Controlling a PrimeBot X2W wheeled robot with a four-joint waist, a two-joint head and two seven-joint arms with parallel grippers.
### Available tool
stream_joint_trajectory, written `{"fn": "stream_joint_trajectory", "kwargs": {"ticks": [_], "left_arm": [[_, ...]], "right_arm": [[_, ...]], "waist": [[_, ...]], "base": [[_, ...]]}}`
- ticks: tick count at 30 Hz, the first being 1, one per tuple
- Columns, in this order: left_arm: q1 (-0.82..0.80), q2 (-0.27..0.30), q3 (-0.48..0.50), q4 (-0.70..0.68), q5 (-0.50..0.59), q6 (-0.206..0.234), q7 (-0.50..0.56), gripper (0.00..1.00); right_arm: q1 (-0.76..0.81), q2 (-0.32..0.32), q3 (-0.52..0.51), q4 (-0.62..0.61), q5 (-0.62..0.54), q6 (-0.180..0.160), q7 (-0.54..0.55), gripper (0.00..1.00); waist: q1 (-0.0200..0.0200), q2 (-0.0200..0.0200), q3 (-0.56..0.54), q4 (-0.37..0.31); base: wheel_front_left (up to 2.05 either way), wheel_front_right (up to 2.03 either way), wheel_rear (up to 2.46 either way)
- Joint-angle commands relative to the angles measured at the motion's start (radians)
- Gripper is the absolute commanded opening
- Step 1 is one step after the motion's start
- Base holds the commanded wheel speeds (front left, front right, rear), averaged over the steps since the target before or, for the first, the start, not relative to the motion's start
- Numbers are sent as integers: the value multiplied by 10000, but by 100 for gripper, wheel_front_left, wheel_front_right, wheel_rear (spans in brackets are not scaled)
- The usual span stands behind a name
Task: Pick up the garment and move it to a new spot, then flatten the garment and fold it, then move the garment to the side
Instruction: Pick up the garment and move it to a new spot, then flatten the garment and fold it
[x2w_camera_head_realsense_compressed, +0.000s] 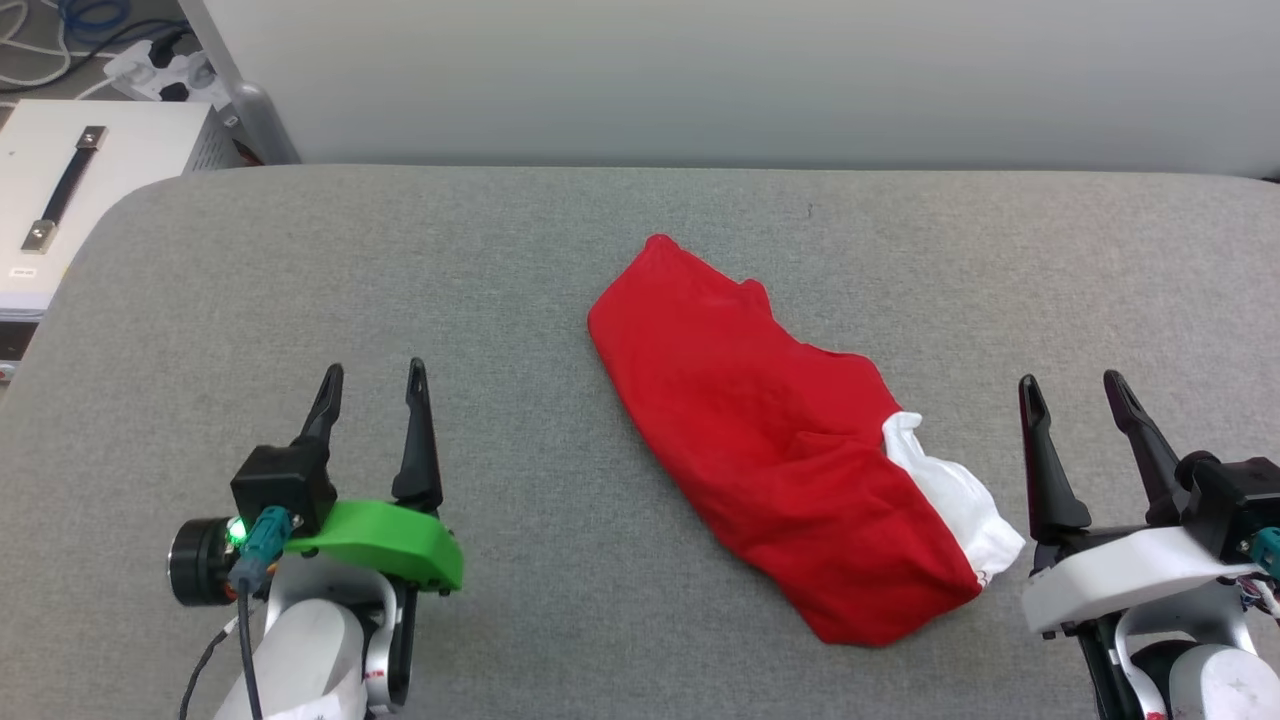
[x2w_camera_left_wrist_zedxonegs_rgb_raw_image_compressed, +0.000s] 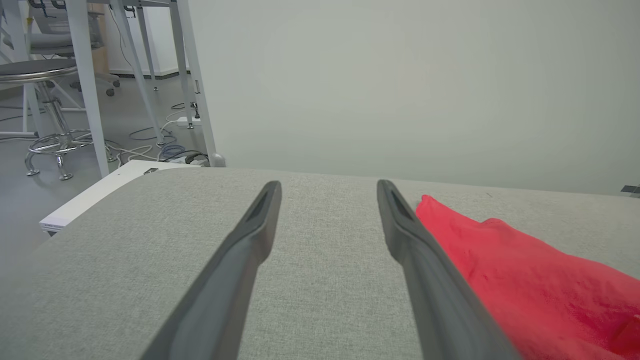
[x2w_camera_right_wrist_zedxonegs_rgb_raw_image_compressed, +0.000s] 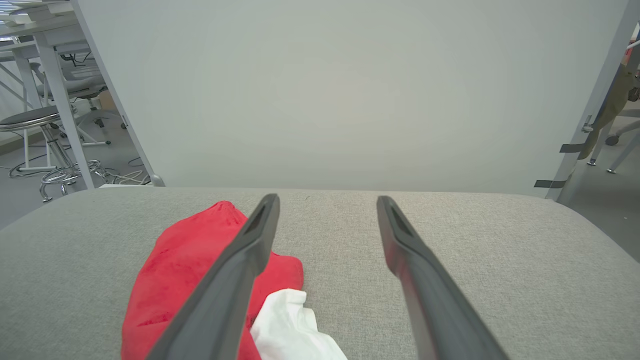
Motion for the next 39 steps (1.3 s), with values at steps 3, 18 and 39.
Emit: {"fn": "stream_joint_trajectory", "kwargs": {"ticks": [3,18,39], "left_arm": [[578,273,127,-297,-56,162,-19,100],[1594,624,-213,-1036,-77,233,559,100],[1392,633,-370,-1358,-63,327,559,100]], "right_arm": [[251,-9,-44,-40,-108,-11,169,100],[1172,-9,-331,-187,-179,-11,578,100],[1015,-103,-1207,581,262,-11,1532,100]], "waist": [[0,0,-352,245],[0,0,-923,170],[0,0,-500,202]], "base": [[0,0,0],[0,0,0],[0,0,0]]}}
